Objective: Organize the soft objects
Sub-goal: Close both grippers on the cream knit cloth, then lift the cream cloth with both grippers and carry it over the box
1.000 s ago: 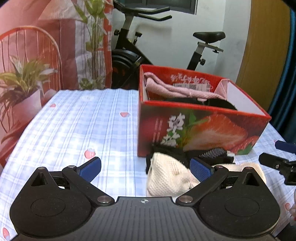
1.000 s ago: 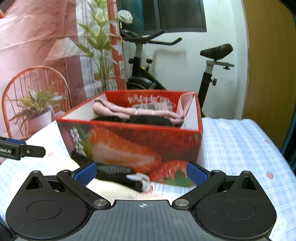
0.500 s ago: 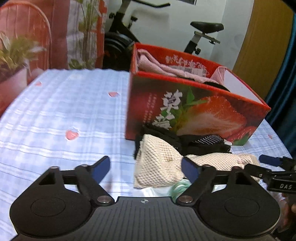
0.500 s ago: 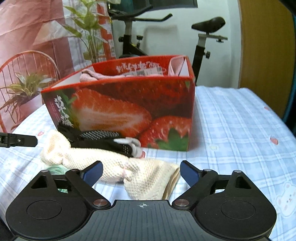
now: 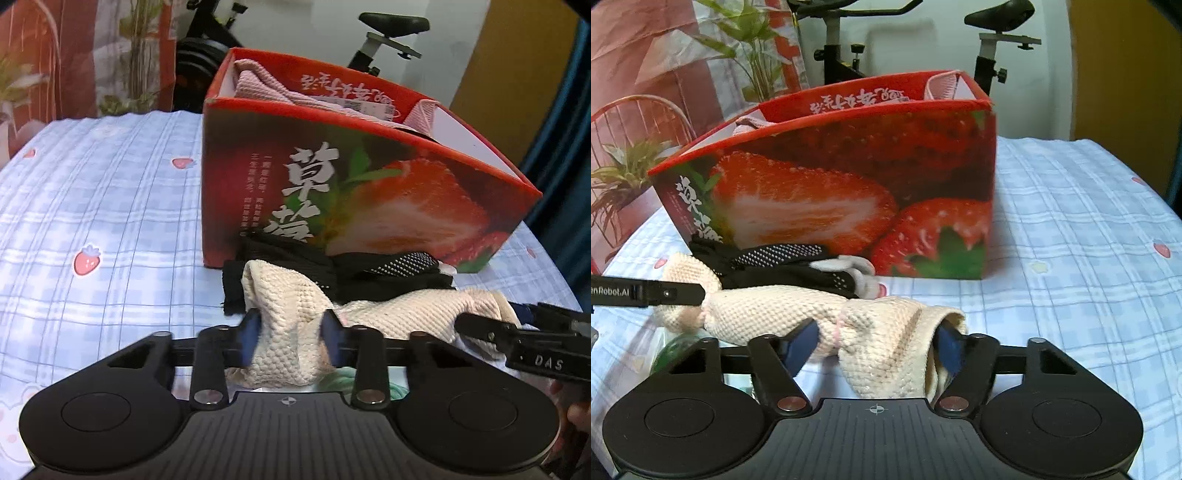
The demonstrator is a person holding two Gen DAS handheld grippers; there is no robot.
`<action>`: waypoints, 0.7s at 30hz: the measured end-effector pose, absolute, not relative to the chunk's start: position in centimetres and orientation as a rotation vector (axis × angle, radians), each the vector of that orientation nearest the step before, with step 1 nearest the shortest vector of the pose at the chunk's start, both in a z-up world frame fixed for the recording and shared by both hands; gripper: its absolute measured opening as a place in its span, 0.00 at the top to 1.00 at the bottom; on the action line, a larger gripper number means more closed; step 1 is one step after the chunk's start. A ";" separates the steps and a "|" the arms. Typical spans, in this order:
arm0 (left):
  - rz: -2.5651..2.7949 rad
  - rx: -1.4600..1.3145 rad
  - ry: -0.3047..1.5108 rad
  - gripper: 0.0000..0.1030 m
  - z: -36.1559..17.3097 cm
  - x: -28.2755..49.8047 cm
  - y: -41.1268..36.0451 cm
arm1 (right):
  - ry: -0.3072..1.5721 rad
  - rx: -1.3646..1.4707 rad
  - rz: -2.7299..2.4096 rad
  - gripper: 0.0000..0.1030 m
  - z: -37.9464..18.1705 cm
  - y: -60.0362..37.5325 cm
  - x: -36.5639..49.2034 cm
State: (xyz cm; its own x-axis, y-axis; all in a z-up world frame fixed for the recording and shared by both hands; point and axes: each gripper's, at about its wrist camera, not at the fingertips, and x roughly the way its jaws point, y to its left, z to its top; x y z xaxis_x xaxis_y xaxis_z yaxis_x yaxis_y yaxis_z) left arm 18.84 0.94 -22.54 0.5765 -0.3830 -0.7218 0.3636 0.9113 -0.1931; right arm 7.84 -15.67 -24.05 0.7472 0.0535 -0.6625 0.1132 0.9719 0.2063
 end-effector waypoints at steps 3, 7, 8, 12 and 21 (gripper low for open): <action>-0.427 -0.028 0.849 0.69 -22.6 18.6 1.1 | 0.713 0.249 -0.018 0.49 -24.0 -15.6 7.8; -0.423 -0.033 0.845 0.69 -22.7 18.6 0.9 | 0.687 0.275 -0.009 0.57 -24.1 -16.1 7.4; -0.421 -0.031 0.844 0.69 -22.7 18.6 0.8 | 0.682 0.284 -0.008 0.58 -24.2 -16.2 7.3; -0.417 -0.043 0.843 0.69 -23.0 18.5 0.8 | 0.668 0.269 -0.005 0.59 -24.3 -16.0 7.1; -0.412 -0.063 0.836 0.68 -23.2 18.4 1.2 | 0.645 0.250 0.013 0.59 -24.9 -16.0 6.8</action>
